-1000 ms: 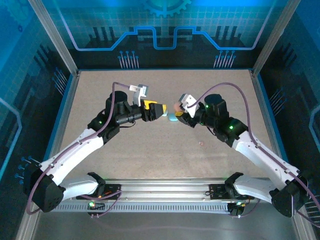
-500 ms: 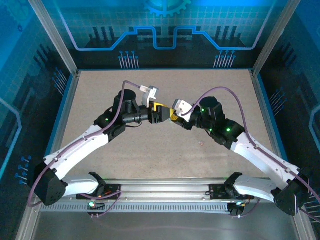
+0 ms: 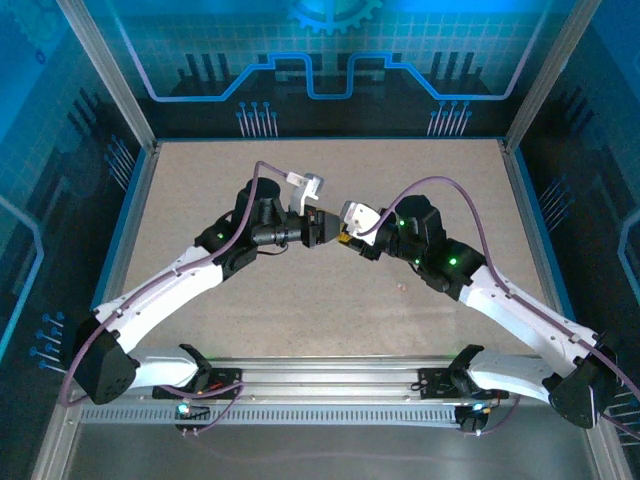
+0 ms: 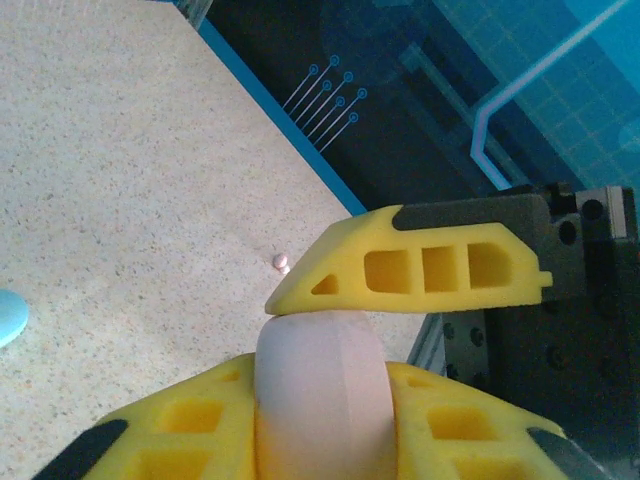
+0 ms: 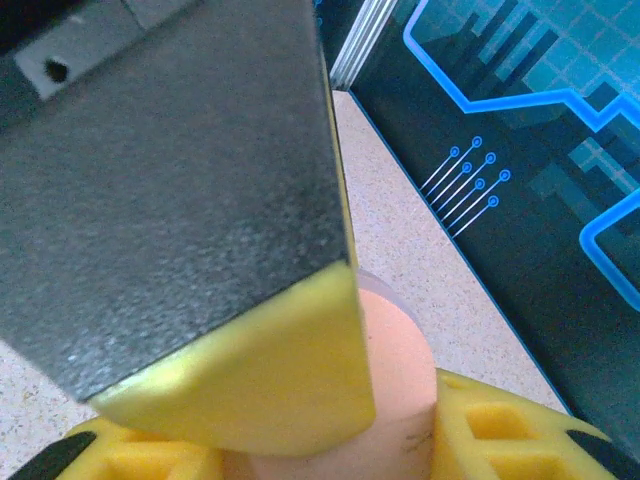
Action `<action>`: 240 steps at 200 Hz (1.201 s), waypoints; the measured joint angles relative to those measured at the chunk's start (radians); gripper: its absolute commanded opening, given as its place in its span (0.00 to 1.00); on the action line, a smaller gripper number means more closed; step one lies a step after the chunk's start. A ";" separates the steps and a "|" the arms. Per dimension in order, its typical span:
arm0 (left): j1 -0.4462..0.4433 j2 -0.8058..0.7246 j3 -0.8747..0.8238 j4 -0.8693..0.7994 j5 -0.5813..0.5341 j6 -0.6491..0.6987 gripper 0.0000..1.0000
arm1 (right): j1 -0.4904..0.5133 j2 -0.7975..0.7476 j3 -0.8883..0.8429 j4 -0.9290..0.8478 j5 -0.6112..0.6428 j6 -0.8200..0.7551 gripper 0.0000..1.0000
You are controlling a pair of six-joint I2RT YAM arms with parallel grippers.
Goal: Insert wireless bluetooth earbuds into charging case
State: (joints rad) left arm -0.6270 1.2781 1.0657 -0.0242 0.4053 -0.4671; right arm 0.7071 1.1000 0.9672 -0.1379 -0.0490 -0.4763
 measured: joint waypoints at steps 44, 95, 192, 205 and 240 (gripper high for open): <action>0.000 -0.050 -0.060 0.106 0.000 -0.150 0.15 | -0.010 -0.129 -0.153 0.183 -0.011 0.001 0.61; 0.003 -0.065 -0.129 0.286 0.032 -0.367 0.14 | -0.159 -0.208 -0.264 0.348 -0.172 0.080 0.61; 0.004 -0.063 -0.133 0.375 0.083 -0.497 0.14 | -0.178 -0.155 -0.253 0.462 -0.359 0.167 0.50; 0.004 -0.062 -0.133 0.375 0.084 -0.501 0.14 | -0.178 -0.151 -0.253 0.470 -0.367 0.174 0.50; 0.009 -0.057 -0.133 0.386 0.090 -0.503 0.14 | -0.180 -0.132 -0.237 0.473 -0.386 0.186 0.45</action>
State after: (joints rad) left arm -0.6178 1.2213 0.9329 0.3614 0.4950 -0.9703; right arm 0.5270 0.9684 0.7307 0.3355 -0.4347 -0.2905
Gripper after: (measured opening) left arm 0.274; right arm 0.456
